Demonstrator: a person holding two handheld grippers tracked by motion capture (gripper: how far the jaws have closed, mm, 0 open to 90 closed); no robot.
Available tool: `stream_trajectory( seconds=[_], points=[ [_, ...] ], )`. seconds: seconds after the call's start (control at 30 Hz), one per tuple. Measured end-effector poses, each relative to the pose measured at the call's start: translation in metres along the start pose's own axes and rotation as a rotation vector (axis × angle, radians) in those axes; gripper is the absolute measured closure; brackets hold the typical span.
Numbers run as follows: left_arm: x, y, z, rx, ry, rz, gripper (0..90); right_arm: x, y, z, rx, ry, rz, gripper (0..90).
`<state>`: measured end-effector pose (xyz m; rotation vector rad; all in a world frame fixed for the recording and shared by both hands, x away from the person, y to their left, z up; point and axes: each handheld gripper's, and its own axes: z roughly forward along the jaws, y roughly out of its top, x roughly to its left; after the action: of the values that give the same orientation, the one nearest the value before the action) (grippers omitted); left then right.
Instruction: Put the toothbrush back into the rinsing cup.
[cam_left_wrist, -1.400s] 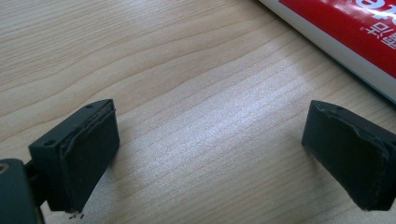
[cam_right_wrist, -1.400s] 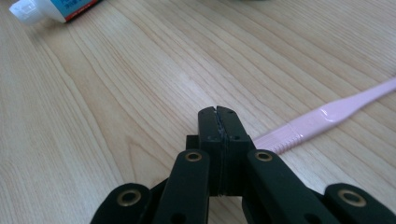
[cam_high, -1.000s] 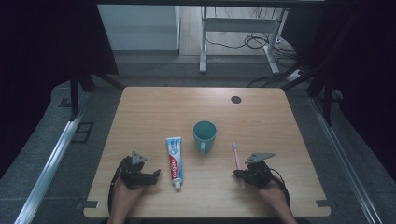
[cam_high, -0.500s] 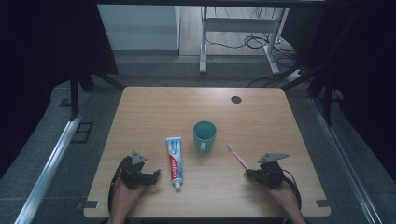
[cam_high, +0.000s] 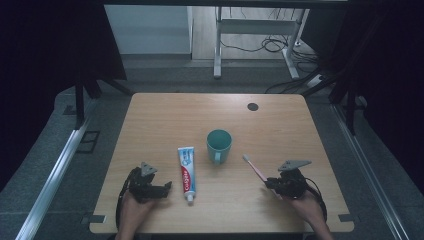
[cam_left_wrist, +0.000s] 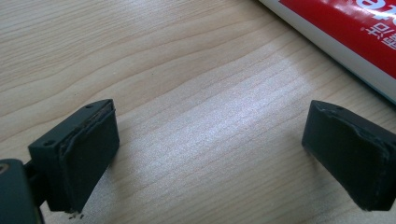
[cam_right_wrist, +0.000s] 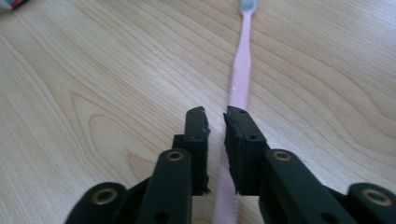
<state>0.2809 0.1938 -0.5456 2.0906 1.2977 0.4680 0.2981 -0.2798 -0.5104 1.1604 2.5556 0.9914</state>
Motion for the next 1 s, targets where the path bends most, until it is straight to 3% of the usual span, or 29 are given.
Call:
stream_trajectory(
  seconds=[0.5,0.8,1.0],
  points=[
    [0.0,0.0,0.0,-0.001,0.0,-0.006,3.8,-0.008,0.028,0.01,0.194,-0.038,-0.008,59.7],
    [0.0,0.0,0.0,0.0,0.0,-0.005,3.8,-0.004,0.048,0.02,0.334,-0.068,-0.025,59.6],
    [0.0,0.0,0.0,0.001,0.0,-0.005,3.9,-0.002,0.066,0.031,0.437,-0.085,-0.024,64.1]
  ],
)
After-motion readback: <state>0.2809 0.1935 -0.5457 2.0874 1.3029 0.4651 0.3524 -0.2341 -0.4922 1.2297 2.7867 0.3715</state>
